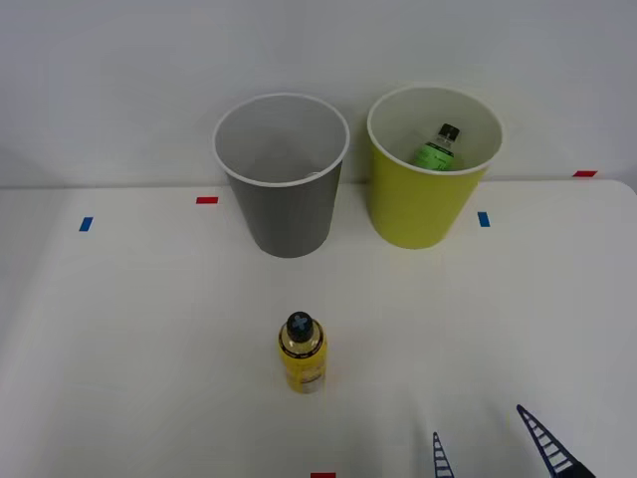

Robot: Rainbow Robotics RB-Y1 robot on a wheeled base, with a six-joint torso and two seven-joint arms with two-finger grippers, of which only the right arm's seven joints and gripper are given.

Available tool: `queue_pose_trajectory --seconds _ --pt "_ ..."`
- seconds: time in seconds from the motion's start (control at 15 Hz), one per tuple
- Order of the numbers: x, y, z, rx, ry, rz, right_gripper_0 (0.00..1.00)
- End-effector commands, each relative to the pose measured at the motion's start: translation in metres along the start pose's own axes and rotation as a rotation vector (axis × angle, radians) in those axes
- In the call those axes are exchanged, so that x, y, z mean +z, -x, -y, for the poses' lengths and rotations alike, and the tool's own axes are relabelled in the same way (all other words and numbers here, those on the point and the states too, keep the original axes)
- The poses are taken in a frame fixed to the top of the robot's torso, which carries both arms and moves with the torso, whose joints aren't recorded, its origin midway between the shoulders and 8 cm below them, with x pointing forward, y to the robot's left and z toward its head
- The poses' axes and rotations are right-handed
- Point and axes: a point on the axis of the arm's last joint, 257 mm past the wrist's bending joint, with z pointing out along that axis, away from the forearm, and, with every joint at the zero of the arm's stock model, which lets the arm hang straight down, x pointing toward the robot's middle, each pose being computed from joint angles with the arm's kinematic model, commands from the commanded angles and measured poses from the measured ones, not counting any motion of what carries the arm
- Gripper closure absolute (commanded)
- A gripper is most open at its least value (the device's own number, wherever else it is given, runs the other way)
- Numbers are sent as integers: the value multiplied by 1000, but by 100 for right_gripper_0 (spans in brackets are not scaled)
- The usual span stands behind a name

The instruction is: Put cans in the gray bin, plastic bottles in the light green bin

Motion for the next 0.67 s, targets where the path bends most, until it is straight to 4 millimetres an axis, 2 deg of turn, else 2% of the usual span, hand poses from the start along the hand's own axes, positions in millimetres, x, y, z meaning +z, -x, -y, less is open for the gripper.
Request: queue_pose_trajectory --seconds 0.07,0.67 --pt "12 13 -17 69 106 39 0" --pt "35 45 -82 115 358 149 0"
